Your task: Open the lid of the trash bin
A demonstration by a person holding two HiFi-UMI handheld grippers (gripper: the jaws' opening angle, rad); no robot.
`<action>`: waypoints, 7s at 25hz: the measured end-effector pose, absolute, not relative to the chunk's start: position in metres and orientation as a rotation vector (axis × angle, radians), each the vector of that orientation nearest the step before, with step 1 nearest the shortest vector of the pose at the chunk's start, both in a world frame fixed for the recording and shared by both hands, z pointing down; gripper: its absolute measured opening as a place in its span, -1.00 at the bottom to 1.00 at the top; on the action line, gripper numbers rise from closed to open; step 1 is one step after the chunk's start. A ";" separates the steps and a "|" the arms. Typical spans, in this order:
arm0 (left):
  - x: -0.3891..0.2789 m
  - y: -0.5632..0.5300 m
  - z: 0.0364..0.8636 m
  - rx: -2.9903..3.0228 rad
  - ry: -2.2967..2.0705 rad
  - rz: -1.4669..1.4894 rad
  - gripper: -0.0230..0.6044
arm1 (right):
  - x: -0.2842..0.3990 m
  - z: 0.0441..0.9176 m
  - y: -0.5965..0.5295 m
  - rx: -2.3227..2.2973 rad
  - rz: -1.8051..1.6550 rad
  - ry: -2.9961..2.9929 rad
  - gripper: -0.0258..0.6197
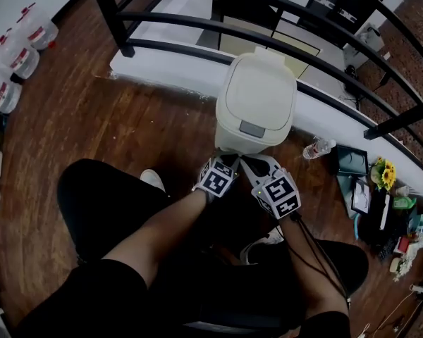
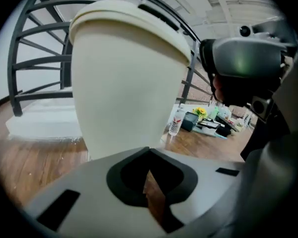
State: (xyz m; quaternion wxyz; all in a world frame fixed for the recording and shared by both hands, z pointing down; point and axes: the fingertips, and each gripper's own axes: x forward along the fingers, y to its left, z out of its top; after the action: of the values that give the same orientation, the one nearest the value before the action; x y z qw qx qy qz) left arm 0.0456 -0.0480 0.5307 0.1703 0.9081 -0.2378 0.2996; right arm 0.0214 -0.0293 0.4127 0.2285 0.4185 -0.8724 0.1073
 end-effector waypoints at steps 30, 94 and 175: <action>0.081 -0.106 0.709 2.361 -0.784 0.944 -0.82 | 0.083 0.598 -0.069 1.602 0.851 -2.145 -0.86; 0.095 -0.122 0.771 2.155 -0.819 1.042 -0.82 | 0.126 0.647 -0.068 1.638 0.963 -1.997 -0.86; 0.053 -0.091 0.697 2.386 -0.836 0.909 -0.81 | 0.110 0.599 -0.049 1.558 0.767 -2.105 -0.86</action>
State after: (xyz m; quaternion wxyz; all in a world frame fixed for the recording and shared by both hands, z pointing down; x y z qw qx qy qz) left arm 0.0528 -0.0909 0.6973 0.2253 0.8653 -0.3030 0.3297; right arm 0.1103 -0.0490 0.5990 0.2047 0.5588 -0.7550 0.2752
